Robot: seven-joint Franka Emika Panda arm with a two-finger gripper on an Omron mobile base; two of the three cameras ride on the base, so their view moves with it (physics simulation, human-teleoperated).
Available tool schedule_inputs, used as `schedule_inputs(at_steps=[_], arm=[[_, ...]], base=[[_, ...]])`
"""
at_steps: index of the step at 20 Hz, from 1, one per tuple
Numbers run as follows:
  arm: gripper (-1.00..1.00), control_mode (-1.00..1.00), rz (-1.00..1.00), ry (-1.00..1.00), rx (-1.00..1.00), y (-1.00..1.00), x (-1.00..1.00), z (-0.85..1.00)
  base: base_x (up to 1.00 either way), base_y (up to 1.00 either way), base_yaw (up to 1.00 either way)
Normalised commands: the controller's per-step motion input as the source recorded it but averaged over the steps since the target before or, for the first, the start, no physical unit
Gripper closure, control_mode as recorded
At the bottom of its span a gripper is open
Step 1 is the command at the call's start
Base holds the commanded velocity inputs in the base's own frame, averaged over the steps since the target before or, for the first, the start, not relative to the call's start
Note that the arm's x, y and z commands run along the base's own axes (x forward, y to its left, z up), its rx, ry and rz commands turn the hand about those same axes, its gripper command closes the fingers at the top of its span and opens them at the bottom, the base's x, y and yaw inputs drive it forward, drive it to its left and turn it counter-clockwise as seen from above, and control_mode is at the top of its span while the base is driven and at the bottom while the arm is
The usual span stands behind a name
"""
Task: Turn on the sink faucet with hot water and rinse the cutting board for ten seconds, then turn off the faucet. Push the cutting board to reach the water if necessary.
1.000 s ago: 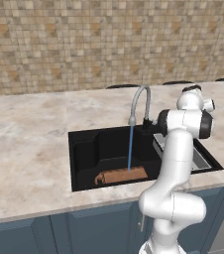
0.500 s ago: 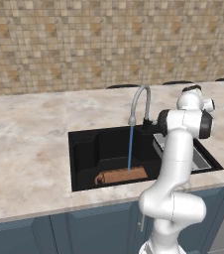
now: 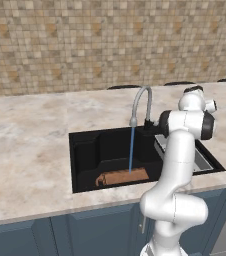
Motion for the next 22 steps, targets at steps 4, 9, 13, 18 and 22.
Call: schedule_inputs(at_steps=[4, 9, 13, 18, 22], arm=[[-1.00, -1.00, 0.00, 0.00, 0.00, 0.00, 0.00, 0.00], [-1.00, -1.00, 0.00, 0.00, 0.00, 0.00, 0.00, 0.00], [-1.00, -1.00, 0.00, 0.00, 0.00, 0.00, 0.00, 0.00], [-1.00, -1.00, 0.00, 0.00, 0.00, 0.00, 0.00, 0.00], [-1.00, -1.00, 0.00, 0.00, 0.00, 0.00, 0.00, 0.00]], base=[[0.00, 0.00, 0.00], [0.00, 0.00, 0.00], [0.00, 0.00, 0.00], [0.00, 0.00, 0.00], [0.00, 0.00, 0.00]])
